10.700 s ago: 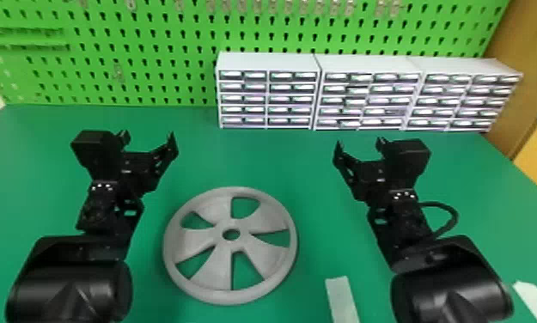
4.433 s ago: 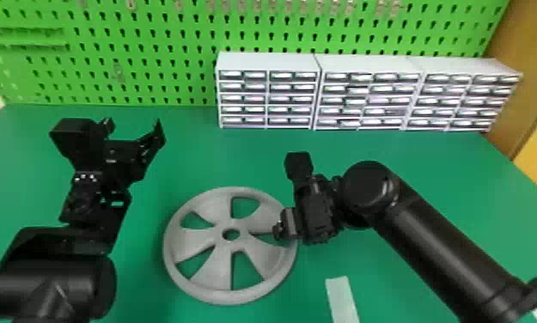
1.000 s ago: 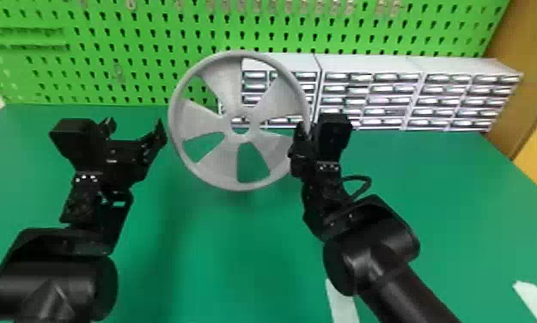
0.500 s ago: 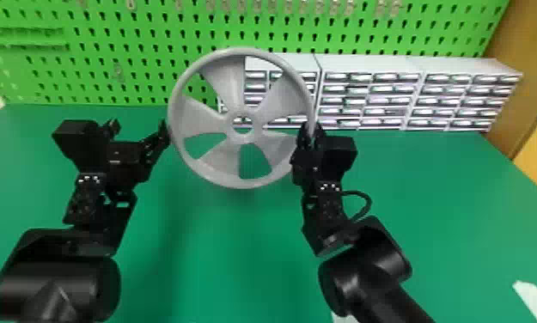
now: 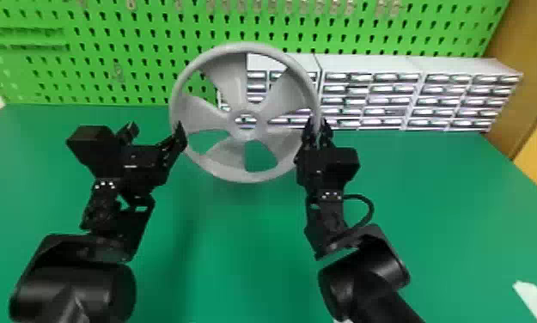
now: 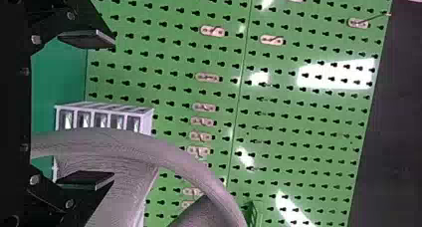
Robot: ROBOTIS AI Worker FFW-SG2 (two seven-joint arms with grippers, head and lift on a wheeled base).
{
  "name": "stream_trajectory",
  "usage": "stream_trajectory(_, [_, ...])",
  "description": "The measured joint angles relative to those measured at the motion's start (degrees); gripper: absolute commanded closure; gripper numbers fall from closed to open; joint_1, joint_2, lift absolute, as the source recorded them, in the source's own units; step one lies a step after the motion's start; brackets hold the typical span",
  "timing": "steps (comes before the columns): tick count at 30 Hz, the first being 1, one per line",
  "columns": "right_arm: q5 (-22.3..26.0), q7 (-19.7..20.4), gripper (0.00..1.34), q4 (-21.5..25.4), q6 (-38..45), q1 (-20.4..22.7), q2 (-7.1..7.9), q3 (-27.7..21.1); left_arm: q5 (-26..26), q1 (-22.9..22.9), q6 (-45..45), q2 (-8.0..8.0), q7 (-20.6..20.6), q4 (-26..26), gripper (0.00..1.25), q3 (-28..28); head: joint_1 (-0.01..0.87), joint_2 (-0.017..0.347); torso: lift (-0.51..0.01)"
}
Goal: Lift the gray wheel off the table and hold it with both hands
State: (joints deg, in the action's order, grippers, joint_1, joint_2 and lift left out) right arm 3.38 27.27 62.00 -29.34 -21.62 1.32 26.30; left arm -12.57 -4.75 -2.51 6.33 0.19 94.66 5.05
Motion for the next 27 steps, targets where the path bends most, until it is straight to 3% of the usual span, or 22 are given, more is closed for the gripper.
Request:
stream_trajectory(9, [-2.73, 1.15, 1.22, -0.63, -0.91, -0.44, -0.17, -0.99, -1.90, 1.96, -3.18, 0.00, 1.99, 0.95, 0.32, 2.57, 0.711, 0.015, -0.098])
stream_trajectory(18, [-3.58, 1.89, 1.22, -1.09, -2.23, -0.84, -0.04, -1.22, -3.43, 6.97, -8.29, 0.00, 5.08, 3.17, 0.32, 5.75, 0.711, 0.015, -0.098])
stream_trajectory(27, [-4.84, 3.62, 1.22, -1.10, -4.06, -1.17, 0.09, -1.06, -4.57, 9.24, -10.41, 0.01, 5.53, 2.96, 0.33, 7.41, 0.711, 0.015, -0.098])
